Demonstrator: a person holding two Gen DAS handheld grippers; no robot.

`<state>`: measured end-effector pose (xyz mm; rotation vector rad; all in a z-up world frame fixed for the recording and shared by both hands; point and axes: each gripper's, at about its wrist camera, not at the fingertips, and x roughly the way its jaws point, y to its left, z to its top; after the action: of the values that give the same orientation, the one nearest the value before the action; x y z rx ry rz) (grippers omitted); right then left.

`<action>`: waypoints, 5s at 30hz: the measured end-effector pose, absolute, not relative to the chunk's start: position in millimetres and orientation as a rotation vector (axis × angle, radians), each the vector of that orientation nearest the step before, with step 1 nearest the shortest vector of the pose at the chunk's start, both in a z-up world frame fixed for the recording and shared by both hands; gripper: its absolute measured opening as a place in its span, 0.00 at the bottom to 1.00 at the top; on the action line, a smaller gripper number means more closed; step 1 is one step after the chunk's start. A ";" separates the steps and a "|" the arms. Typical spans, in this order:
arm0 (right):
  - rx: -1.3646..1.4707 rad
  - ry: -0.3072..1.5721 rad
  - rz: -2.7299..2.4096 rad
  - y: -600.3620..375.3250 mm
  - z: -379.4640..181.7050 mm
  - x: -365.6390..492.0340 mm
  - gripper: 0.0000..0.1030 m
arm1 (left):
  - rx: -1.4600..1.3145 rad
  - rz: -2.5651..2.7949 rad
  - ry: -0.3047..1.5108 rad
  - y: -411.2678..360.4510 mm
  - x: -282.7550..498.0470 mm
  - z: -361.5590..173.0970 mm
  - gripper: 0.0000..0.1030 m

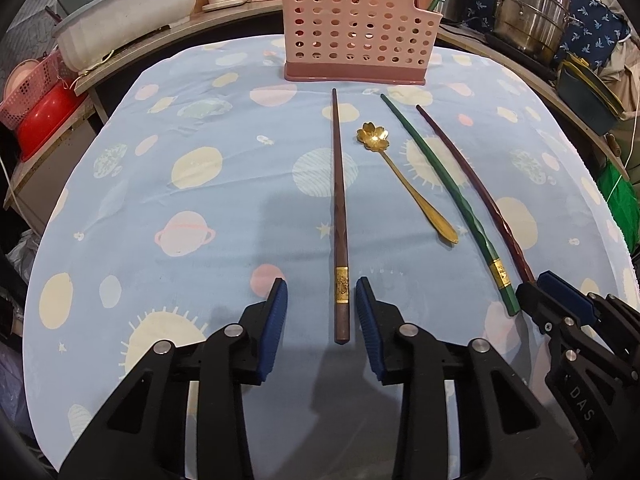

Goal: Organize utensils
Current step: 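Grasp a dark brown chopstick with the left tool while the right grasps a maroon chopstick, then lift both held chopsticks to the pink holder and lower them in, then open both tools to release the chopsticks into the holder, then withdraw both open tools over the green chopstick and gold spoon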

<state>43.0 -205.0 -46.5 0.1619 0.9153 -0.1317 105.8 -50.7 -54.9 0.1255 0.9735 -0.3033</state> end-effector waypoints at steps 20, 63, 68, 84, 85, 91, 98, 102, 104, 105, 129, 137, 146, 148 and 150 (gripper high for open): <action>0.171 0.906 -0.128 -206.3 -40.2 29.0 0.07 | 0.105 -0.342 0.984 -42.1 92.7 -42.7 0.07; 0.119 0.343 -0.032 -223.4 247.0 99.4 0.07 | -0.010 -0.351 0.425 -32.4 169.3 256.9 0.07; 0.101 0.301 -0.033 -223.5 277.2 153.0 0.07 | -0.018 -0.345 0.359 -43.4 206.7 292.1 0.07; 0.115 0.394 -0.022 -215.3 222.8 281.4 0.07 | -0.032 -0.323 0.409 -76.5 315.3 244.6 0.07; 0.116 0.409 -0.020 -215.4 213.9 283.1 0.07 | -0.029 -0.322 0.423 -76.8 317.3 236.9 0.07; 0.099 0.481 -0.025 -216.3 176.0 284.9 0.07 | -0.022 -0.304 0.520 -77.4 331.6 191.6 0.07; 0.113 0.513 -0.056 -224.5 154.1 275.2 0.14 | -0.020 -0.263 0.555 -74.1 330.0 164.1 0.20; 0.097 0.473 -0.090 -225.5 158.0 260.1 0.35 | -0.032 -0.237 0.545 -67.7 321.6 163.3 0.43; 0.089 0.466 -0.099 -226.9 159.6 253.0 0.36 | -0.031 -0.235 0.548 -64.1 317.4 162.7 0.43; 0.093 0.465 -0.098 -227.7 160.1 249.3 0.36 | -0.036 -0.237 0.551 -61.5 314.6 161.5 0.43; 0.159 0.621 -0.107 -222.9 86.6 139.1 0.36 | -0.044 -0.235 0.693 -21.2 228.9 96.5 0.43; 0.131 0.745 -0.115 -212.9 31.6 99.4 0.36 | -0.035 -0.237 0.810 -19.1 200.6 45.0 0.43; 0.113 0.861 -0.080 -194.0 -15.6 59.8 0.36 | -0.023 -0.225 0.916 -10.1 171.2 -3.6 0.43; 0.116 0.875 -0.072 -190.9 -20.8 54.1 0.36 | -0.019 -0.226 0.933 -9.0 164.6 -11.5 0.43; 0.117 0.887 -0.065 -188.0 -25.1 52.4 0.35 | -0.014 -0.228 0.950 -9.3 160.3 -17.0 0.43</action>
<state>52.4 -188.0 -25.1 0.1169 0.8868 -0.0649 160.3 -9.3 -17.0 -0.0145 0.9497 -0.2283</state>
